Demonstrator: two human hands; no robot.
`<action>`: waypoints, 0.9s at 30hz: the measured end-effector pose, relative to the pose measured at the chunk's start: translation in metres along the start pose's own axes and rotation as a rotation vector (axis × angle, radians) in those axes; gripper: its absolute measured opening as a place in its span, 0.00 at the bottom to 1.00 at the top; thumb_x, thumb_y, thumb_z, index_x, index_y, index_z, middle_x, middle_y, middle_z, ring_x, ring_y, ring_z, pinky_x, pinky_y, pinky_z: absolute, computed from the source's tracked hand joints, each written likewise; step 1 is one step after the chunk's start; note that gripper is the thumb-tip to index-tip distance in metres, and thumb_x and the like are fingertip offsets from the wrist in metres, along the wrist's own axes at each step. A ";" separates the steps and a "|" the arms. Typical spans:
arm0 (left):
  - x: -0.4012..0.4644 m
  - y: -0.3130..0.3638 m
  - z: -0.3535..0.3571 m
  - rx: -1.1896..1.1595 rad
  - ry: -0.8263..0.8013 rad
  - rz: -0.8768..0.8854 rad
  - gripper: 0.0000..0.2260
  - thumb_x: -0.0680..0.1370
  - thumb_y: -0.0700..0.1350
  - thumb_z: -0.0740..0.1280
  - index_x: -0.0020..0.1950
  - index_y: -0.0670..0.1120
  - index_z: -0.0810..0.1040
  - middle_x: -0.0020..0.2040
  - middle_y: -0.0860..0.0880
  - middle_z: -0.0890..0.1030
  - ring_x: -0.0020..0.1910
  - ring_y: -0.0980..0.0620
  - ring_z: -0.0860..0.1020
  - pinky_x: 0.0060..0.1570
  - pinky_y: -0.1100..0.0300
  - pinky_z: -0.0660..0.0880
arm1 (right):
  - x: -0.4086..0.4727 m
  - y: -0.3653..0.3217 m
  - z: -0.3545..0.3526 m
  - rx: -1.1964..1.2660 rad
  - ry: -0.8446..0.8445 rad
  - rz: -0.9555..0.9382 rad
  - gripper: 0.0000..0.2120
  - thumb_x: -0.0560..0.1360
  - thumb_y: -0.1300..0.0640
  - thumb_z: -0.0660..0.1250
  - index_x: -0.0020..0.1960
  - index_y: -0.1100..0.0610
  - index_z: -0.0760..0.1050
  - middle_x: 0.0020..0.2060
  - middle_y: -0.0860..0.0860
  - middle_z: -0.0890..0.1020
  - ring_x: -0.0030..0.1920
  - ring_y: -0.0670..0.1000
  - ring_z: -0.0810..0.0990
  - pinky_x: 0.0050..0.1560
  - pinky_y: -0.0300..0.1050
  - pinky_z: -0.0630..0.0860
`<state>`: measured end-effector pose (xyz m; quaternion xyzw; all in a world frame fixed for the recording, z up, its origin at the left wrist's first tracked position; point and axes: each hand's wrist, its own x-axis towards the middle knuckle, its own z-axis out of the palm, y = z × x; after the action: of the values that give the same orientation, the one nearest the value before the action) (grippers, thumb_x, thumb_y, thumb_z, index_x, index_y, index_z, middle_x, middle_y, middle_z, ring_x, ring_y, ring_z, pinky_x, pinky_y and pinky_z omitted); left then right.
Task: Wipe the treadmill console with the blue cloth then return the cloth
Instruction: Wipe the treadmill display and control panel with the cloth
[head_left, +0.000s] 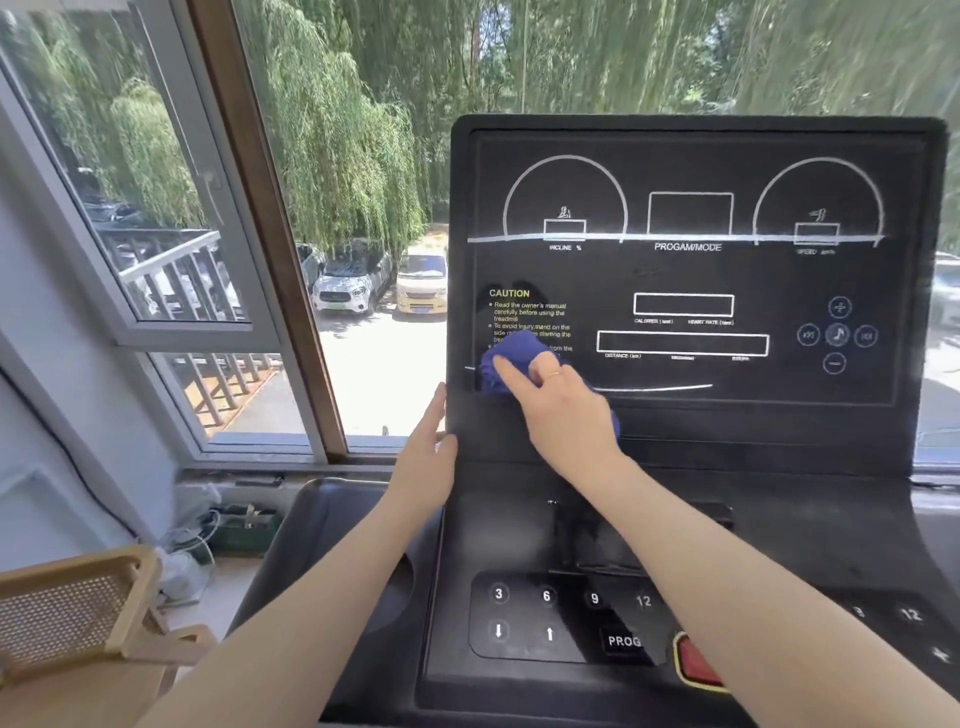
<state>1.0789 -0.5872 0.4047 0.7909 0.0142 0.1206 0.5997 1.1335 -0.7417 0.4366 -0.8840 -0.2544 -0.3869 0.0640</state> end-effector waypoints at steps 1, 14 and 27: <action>0.000 0.001 0.000 0.027 0.004 0.001 0.29 0.79 0.36 0.52 0.73 0.61 0.51 0.73 0.56 0.61 0.65 0.51 0.69 0.66 0.44 0.66 | 0.005 0.012 -0.005 0.018 0.019 0.083 0.28 0.60 0.66 0.74 0.59 0.52 0.79 0.39 0.56 0.76 0.31 0.56 0.73 0.22 0.38 0.59; 0.007 0.034 0.042 0.698 0.206 0.395 0.42 0.73 0.49 0.68 0.75 0.43 0.43 0.75 0.40 0.38 0.74 0.45 0.40 0.71 0.55 0.42 | -0.022 0.031 0.002 -0.030 0.012 -0.044 0.35 0.53 0.66 0.78 0.59 0.52 0.79 0.40 0.53 0.70 0.31 0.52 0.71 0.23 0.35 0.54; 0.030 0.071 0.109 0.553 0.398 -0.152 0.57 0.65 0.61 0.73 0.73 0.38 0.35 0.72 0.31 0.38 0.73 0.36 0.40 0.71 0.50 0.41 | -0.010 0.090 -0.022 -0.003 0.055 0.007 0.30 0.54 0.65 0.79 0.56 0.53 0.81 0.34 0.54 0.74 0.28 0.53 0.72 0.24 0.36 0.54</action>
<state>1.1222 -0.7054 0.4501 0.8811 0.2219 0.2192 0.3555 1.1588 -0.8306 0.4520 -0.8741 -0.2491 -0.4110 0.0710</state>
